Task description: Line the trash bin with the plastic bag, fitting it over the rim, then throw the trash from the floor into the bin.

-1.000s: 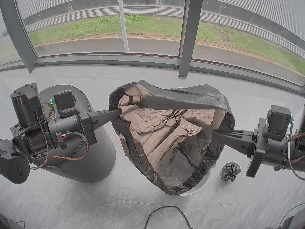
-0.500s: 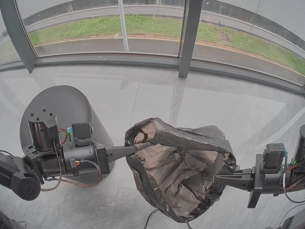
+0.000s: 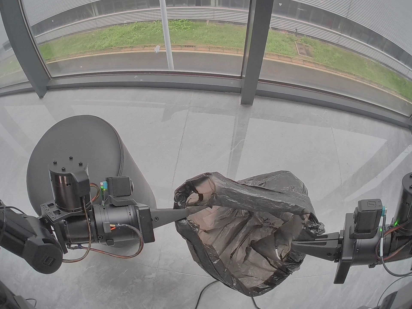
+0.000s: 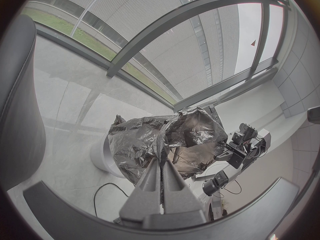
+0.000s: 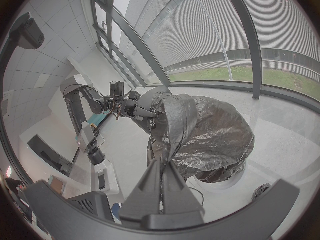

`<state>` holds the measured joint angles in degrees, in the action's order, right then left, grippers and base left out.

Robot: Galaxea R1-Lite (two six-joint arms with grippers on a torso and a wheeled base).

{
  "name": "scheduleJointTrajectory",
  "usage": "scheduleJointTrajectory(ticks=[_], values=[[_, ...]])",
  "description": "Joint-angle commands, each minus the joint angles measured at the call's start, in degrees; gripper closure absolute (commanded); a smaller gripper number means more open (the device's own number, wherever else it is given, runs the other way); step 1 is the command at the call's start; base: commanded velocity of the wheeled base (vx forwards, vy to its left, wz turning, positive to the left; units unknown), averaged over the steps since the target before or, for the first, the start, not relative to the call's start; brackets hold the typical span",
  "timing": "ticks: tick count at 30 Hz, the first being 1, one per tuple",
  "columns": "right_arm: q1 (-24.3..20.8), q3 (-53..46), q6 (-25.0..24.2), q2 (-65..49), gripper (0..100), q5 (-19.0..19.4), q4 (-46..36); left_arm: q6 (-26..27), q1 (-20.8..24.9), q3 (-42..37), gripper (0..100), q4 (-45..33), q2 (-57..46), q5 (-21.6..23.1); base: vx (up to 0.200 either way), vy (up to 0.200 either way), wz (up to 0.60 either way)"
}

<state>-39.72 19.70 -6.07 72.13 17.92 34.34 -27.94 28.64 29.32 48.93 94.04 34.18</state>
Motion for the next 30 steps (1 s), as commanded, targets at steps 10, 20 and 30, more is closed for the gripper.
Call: scheduleJointTrajectory(ticks=[10,20,30], values=[[2.8,-0.6,0.0,3.4,100,2.8,0.4,-2.3,0.5,-1.3,100,2.6,4.9,0.2,-0.12,0.0,0.0],[5.9,-0.1,0.1,8.5,100,4.4,1.1,-2.2,-0.2,-0.6,100,6.0,10.6,0.0,-0.06,0.0,0.0],[9.7,3.9,0.1,17.7,100,4.5,7.5,-5.5,-3.0,3.4,100,22.2,25.3,-0.4,0.0,0.0,0.0]])
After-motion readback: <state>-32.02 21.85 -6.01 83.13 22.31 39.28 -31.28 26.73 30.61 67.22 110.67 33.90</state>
